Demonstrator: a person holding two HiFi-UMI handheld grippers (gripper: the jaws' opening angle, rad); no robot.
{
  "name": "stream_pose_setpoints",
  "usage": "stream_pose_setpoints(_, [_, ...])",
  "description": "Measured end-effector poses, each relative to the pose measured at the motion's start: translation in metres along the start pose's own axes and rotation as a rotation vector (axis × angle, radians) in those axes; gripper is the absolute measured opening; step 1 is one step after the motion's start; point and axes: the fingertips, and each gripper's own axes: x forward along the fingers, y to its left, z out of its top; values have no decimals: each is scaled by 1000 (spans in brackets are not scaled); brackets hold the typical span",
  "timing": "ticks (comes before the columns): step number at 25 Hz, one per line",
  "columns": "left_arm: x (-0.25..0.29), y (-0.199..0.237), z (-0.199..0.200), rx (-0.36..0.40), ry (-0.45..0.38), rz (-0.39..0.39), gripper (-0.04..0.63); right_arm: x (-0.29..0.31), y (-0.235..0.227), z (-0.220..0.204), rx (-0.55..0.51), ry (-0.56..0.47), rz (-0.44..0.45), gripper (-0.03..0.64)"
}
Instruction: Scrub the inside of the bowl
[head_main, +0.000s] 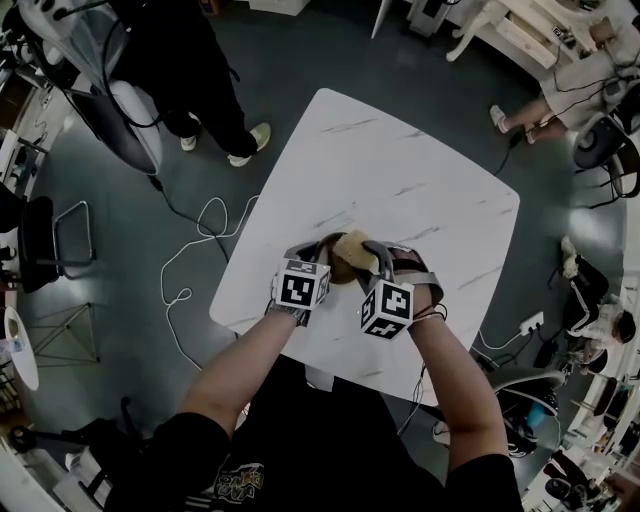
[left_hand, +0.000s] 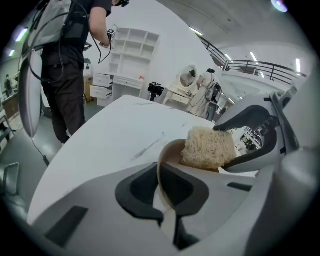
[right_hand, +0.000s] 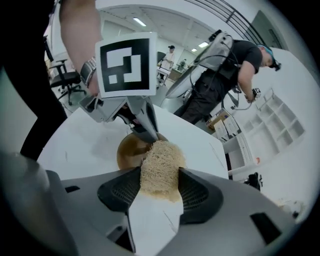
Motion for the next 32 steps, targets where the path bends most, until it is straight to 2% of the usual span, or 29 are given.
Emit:
stream_pose_setpoints(5, [-6, -5, 6, 117, -20, 15, 18, 3, 9, 6, -231, 49, -26, 244])
stream_pose_setpoints(10, [-13, -8, 8, 198, -23, 36, 19, 6, 11, 2, -470, 145, -67, 242])
stream_pose_setpoints(14, [-21, -10, 13, 307, -13, 68, 20, 1, 15, 1, -681, 206, -79, 239])
stream_pose_setpoints(17, [-21, -13, 12, 332, 5, 75, 20, -2, 17, 2, -778, 204, -86, 238])
stream_pose_setpoints(21, [-22, -15, 12, 300, -4, 68, 19, -6, 18, 9, -785, 198, -95, 238])
stream_pose_setpoints(26, [-28, -19, 19, 302, -41, 71, 20, -1, 29, 4, -783, 208, -67, 238])
stream_pose_setpoints(28, [-32, -24, 22, 322, -51, 57, 23, 1, 28, 1, -737, 229, -62, 238])
stream_pose_setpoints(32, [-36, -33, 27, 372, -91, 62, 29, 1, 24, -5, -580, 249, -45, 238])
